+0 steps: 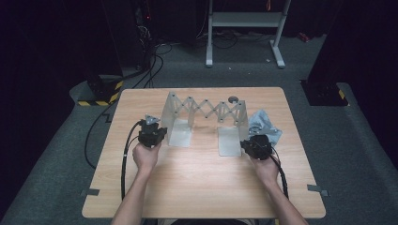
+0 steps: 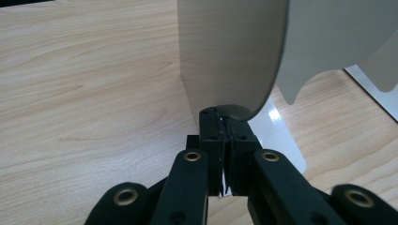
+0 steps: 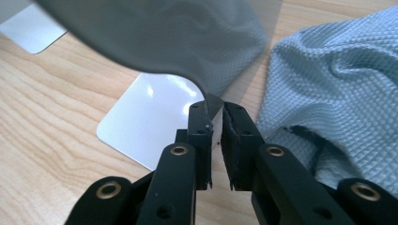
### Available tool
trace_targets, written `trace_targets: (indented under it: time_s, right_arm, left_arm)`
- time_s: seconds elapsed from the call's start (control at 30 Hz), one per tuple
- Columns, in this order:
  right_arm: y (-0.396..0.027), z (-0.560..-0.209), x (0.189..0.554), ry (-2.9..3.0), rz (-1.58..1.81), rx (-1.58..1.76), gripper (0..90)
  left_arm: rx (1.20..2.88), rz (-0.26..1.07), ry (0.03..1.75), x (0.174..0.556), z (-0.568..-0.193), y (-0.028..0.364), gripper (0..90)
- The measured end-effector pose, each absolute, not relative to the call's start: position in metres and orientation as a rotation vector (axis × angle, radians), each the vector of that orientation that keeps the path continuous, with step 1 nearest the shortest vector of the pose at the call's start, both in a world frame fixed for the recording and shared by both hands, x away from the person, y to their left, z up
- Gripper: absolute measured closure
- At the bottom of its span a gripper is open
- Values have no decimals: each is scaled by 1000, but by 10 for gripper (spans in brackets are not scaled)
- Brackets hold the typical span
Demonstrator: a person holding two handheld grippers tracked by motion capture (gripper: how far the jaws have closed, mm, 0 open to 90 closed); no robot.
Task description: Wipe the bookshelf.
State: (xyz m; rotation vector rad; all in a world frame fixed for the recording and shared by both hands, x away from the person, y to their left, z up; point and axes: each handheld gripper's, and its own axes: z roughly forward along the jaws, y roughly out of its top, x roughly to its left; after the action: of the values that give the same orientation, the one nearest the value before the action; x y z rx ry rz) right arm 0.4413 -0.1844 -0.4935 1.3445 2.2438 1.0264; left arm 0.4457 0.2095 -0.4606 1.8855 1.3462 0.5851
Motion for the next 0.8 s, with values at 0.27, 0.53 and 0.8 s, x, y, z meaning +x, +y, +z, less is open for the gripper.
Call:
trace_targets:
  time_s: [0.27,0.53,0.8]
  right_arm:
    - [-184,-493,446,2239,1026,1353,838]
    - [-184,-488,451,2231,1033,1362,843]
    - [-186,-487,459,2217,1025,1389,852]
  left_arm:
    - [1893,580,1329,437,-460,207,871]
    - [1896,575,1313,433,-458,205,881]
    - [1879,567,1308,431,-458,207,887]
